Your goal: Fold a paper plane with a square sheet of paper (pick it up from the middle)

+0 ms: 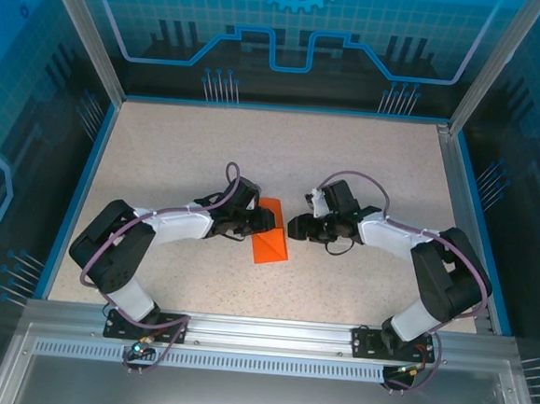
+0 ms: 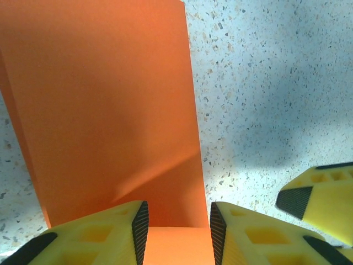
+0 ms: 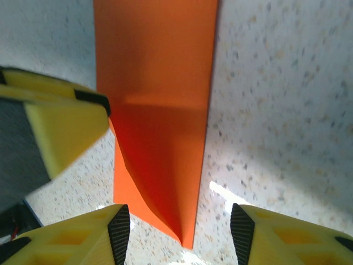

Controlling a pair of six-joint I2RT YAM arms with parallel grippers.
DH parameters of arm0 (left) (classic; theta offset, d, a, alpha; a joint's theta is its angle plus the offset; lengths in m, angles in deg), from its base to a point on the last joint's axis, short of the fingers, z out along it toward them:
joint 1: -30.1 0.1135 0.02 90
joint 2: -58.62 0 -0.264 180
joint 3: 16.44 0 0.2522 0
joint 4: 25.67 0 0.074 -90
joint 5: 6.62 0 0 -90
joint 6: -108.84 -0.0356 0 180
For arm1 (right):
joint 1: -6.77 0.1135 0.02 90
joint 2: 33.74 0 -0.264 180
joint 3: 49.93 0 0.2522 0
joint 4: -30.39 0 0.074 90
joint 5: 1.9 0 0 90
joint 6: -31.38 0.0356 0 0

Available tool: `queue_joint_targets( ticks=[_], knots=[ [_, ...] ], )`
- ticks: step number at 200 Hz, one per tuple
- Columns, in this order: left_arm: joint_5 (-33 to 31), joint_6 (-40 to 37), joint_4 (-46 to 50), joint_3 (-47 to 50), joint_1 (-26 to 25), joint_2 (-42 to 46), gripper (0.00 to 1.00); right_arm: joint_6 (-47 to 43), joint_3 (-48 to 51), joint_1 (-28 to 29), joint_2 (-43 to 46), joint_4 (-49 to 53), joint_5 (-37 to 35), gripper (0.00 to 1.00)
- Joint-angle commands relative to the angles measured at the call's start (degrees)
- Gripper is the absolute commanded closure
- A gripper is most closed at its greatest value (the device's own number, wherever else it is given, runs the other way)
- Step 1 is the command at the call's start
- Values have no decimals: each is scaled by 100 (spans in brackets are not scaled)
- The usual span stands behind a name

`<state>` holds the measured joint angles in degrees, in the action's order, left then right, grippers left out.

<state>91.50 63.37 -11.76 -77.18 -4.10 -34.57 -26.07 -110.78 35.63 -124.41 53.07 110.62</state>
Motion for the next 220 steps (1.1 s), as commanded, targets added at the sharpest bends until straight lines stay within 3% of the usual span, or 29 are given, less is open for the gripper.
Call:
queue_joint_targets(
  ticks=[1,45,76,131,152,220],
  knots=[
    [-140,176,-53,-63,-4,236,62,-80,-421,-100,-204,222,43,46],
    [-203,378,-219,248,-6,545,62,331,-184,71,-177,-319,230,42],
    [-336,521,-226,398,-2,811,62,193,-175,362,-152,9,-322,39],
    [-344,722,-516,750,-16,979,65,154,103,439,-187,-340,62,34],
    [-286,715,-608,824,-35,1002,67,124,102,502,-228,-523,310,34],
    [-212,691,-654,958,-110,954,68,23,-294,654,-812,-303,12,37]
  ],
)
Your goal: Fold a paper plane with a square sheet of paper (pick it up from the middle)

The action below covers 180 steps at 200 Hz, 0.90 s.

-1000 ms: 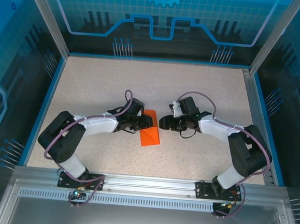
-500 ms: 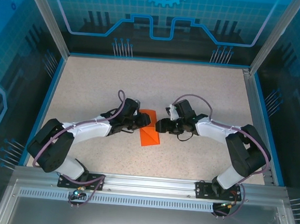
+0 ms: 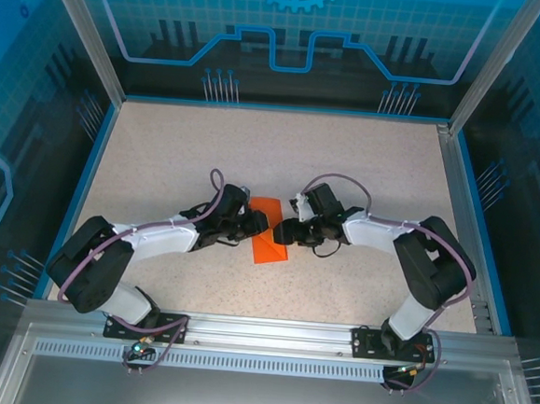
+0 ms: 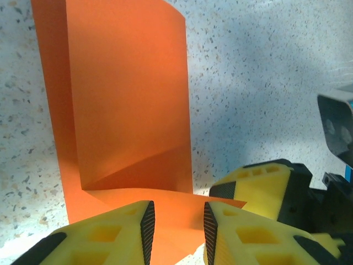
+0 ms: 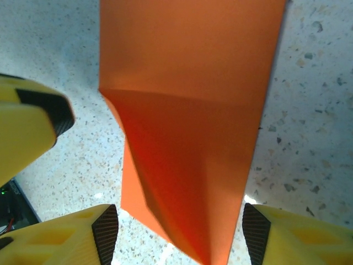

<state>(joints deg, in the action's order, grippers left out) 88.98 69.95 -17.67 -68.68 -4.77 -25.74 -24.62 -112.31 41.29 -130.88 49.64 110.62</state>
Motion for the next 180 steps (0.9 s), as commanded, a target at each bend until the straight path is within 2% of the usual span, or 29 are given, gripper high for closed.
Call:
queue_joint_targets(
  ticks=[1,58,83,121,180],
  knots=[
    [34,32,-65,106,-49,65,68,-121,-140,89,-169,44,14,37],
    [19,35,-150,-6,-43,-198,68,-85,-309,116,-411,-171,312,39],
    [-19,24,-136,-28,-46,-303,68,-68,-343,116,-499,-181,389,44],
    [29,76,-241,-11,-50,-371,68,-119,-357,122,-560,-116,361,41],
    [-141,106,-68,235,-54,21,66,-589,-331,125,-94,179,264,42]
  ],
)
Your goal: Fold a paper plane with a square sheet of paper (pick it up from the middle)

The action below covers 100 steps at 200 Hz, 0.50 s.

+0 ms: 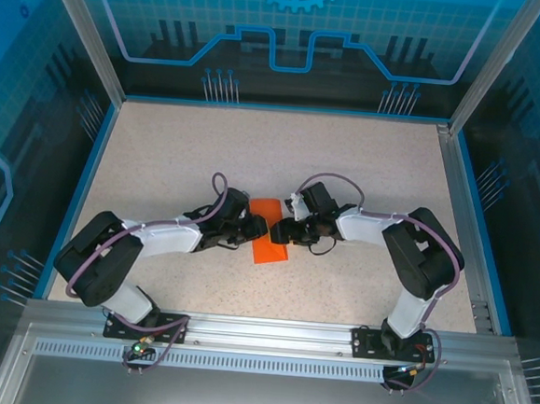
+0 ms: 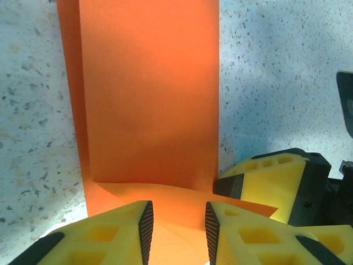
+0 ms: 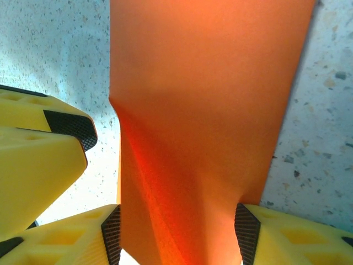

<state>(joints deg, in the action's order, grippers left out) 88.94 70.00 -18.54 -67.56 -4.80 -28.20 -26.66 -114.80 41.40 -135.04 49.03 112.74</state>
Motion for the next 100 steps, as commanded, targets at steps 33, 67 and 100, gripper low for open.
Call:
queue_joint_targets(
  ticks=[33,67,100],
  knots=[
    [-194,96,80,172,-47,368,65,-755,-78,117,444,395,183,48],
    [-181,13,213,-38,-52,277,65,-885,-170,114,289,478,229,60],
    [-174,-56,326,-200,-47,221,65,-984,-281,83,154,495,225,72]
  ],
)
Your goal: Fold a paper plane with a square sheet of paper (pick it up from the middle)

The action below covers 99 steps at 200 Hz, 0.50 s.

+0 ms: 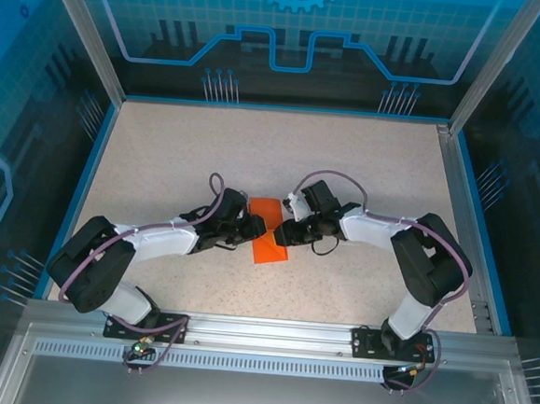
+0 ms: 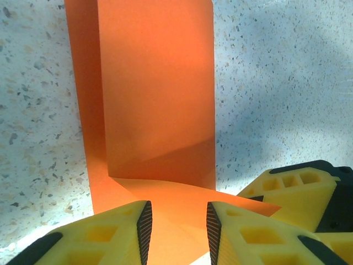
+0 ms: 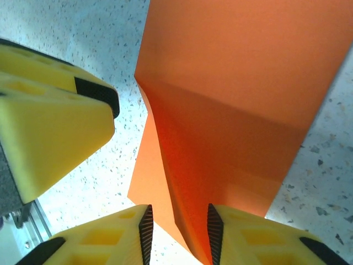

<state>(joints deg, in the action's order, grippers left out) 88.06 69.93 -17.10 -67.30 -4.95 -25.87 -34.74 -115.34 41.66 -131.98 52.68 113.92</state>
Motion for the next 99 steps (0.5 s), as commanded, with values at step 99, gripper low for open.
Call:
queue_joint_targets(
  ticks=[99],
  knots=[
    [-162,-298,632,-642,65,-71,64,-697,-338,-303,-581,-86,878,89]
  ],
)
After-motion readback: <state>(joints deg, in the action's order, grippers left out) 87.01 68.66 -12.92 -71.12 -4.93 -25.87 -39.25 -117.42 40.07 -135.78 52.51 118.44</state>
